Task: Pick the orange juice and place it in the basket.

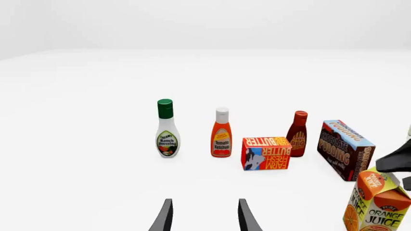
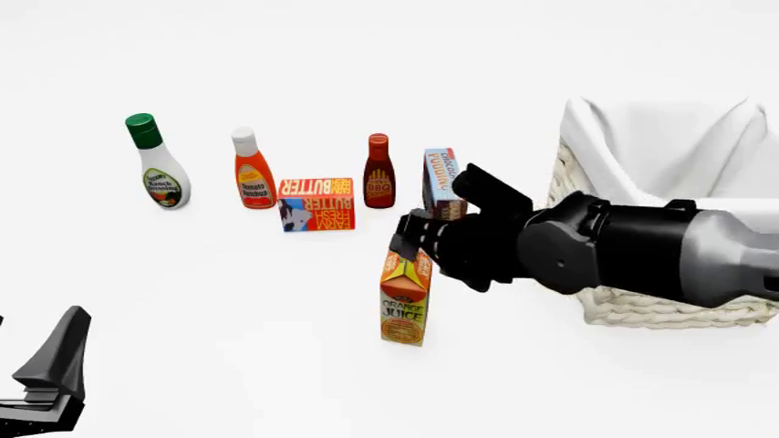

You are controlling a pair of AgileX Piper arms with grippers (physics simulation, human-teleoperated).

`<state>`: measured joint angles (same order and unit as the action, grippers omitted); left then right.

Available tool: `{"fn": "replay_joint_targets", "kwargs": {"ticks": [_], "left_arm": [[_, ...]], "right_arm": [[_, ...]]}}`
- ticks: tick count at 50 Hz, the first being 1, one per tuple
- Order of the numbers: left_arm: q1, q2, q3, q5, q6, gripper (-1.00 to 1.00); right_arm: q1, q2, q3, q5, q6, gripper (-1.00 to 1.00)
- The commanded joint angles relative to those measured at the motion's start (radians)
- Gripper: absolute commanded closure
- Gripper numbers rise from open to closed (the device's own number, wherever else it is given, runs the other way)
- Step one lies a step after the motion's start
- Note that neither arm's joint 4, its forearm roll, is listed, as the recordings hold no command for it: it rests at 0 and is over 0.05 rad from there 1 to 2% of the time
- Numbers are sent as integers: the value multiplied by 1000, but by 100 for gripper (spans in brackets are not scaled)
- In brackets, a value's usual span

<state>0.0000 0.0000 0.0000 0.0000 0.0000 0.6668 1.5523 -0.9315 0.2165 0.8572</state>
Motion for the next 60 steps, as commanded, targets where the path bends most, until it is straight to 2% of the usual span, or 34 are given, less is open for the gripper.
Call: {"fn": "replay_joint_targets", "kwargs": {"ticks": [1,21,47,48,60], "left_arm": [[0,0,0,0,0,-100],[0,0,0,0,0,-100],[0,0,0,0,0,-100],[0,0,0,0,0,-100],[0,0,0,0,0,-100]], "right_arm": [[36,31,11,-26,26,-100],[28,61,10,-23,5,-100],[61,112,31,-80,34,-100],[58,109,29,-79,34,100],[61,69,13,-65,-2,100]]}}
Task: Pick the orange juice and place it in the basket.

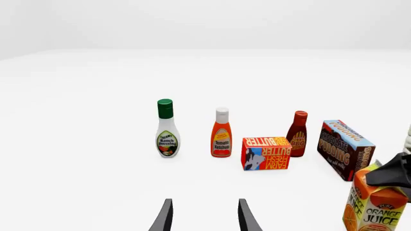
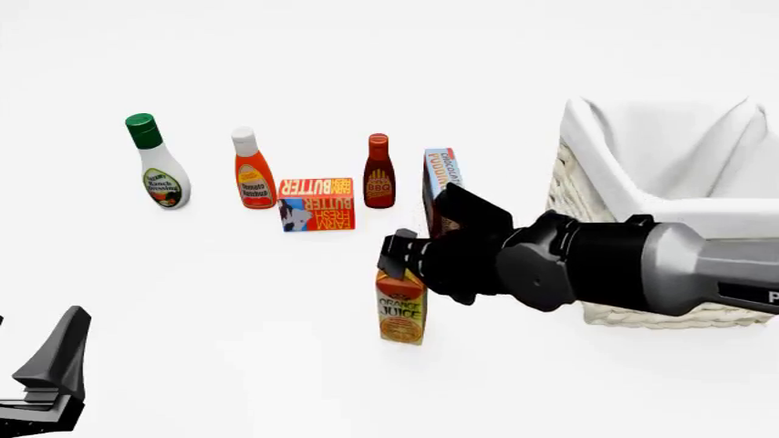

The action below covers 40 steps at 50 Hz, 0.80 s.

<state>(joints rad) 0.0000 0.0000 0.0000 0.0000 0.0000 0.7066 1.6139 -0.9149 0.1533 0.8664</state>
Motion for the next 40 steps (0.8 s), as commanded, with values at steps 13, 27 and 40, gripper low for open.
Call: {"fn": "replay_joint_targets", "kwargs": {"ticks": [13,27,40], "left_arm": [[0,0,0,0,0,-100],[0,0,0,0,0,-100],[0,0,0,0,0,-100]], "right_arm": [[4,-66,-20,12,-64,100],[-16,-169,-4,23,-110,100],[-11,-270,31,9,-123,100]]}}
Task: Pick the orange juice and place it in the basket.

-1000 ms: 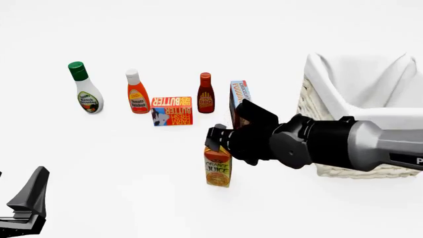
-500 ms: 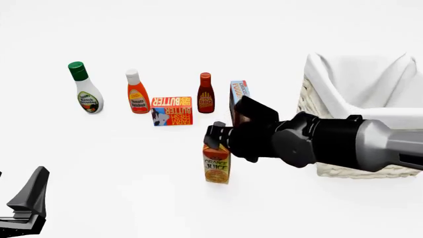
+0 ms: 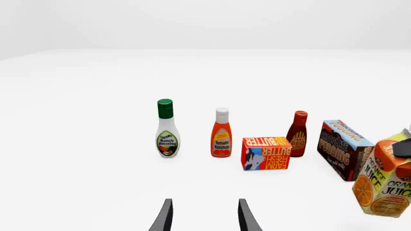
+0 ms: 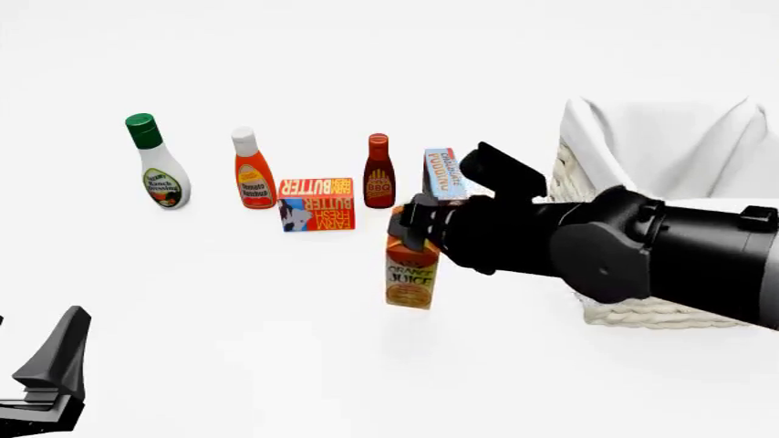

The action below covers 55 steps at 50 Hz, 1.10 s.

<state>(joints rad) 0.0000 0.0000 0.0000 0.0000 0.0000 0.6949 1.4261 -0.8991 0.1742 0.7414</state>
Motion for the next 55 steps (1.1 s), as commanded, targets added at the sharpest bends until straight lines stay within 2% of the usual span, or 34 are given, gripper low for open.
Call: {"fn": "replay_joint_targets", "kwargs": {"ticks": [1,7,15,18,23,25,27,32,37,38,40,41,43,44,46,47,49,50,51,55], "left_arm": [[0,0,0,0,0,-100],[0,0,0,0,0,-100],[0,0,0,0,0,-100],[0,0,0,0,0,-100],[0,0,0,0,0,-100],[0,0,0,0,0,-100],[0,0,0,0,0,-100],[0,0,0,0,0,-100],[0,0,0,0,0,-100],[0,0,0,0,0,-100],[0,0,0,0,0,-100],[0,0,0,0,0,-100],[0,0,0,0,0,-100],[0,0,0,0,0,-100],[0,0,0,0,0,-100],[0,0,0,0,0,-100],[0,0,0,0,0,-100],[0,0,0,0,0,-100],[0,0,0,0,0,-100],[0,0,0,0,0,-100]], "right_arm": [[1,-83,15,-12,2,100],[-7,-132,14,4,-9,100],[-28,-182,-25,70,-56,100],[-42,-198,-55,104,-95,100],[-47,-220,-87,141,-126,100],[-50,-215,-115,169,-161,100],[-54,-225,-128,182,-159,100],[-52,-218,-192,248,-215,100],[-36,-224,-244,298,-232,100],[5,-244,-245,294,-191,100],[-42,-223,-292,359,-260,100],[-33,-236,-292,356,-237,100],[-37,-238,-302,368,-239,100],[-46,-234,-321,392,-258,100],[-42,-243,-345,413,-254,100],[-57,-239,-374,443,-283,100],[-58,-247,-395,460,-281,100],[-67,-241,-418,485,-312,100],[-65,-249,-421,486,-300,100],[-61,-250,-459,531,-322,100]]}}
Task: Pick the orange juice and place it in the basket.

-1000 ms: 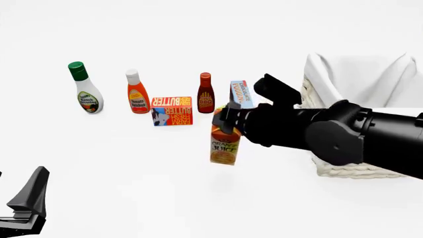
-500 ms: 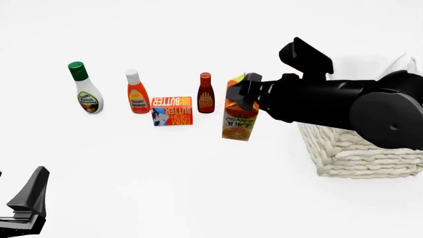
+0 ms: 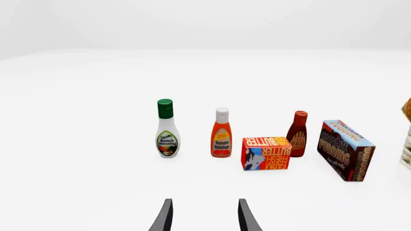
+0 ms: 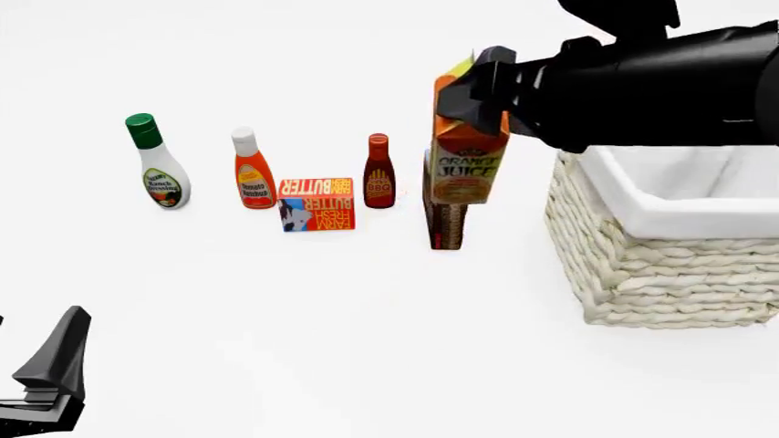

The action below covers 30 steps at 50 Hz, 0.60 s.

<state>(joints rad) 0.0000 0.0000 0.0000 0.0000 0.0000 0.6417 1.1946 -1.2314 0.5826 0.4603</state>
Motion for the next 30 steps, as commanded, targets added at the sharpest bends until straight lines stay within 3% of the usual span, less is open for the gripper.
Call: {"fn": "replay_joint_targets", "kwargs": {"ticks": [1,2,3,15,30], "left_arm": [[0,0,0,0,0,-100],[0,0,0,0,0,-100],[0,0,0,0,0,-100],[0,0,0,0,0,-100],[0,0,0,0,0,-100]], "right_arm": [[-16,-17,-138,134,-50,100],[-32,-10,-154,153,-76,100],[-24,-19,-159,156,-60,100],[-118,-25,-264,259,-139,100],[-233,-73,-262,288,-162,100]]}}
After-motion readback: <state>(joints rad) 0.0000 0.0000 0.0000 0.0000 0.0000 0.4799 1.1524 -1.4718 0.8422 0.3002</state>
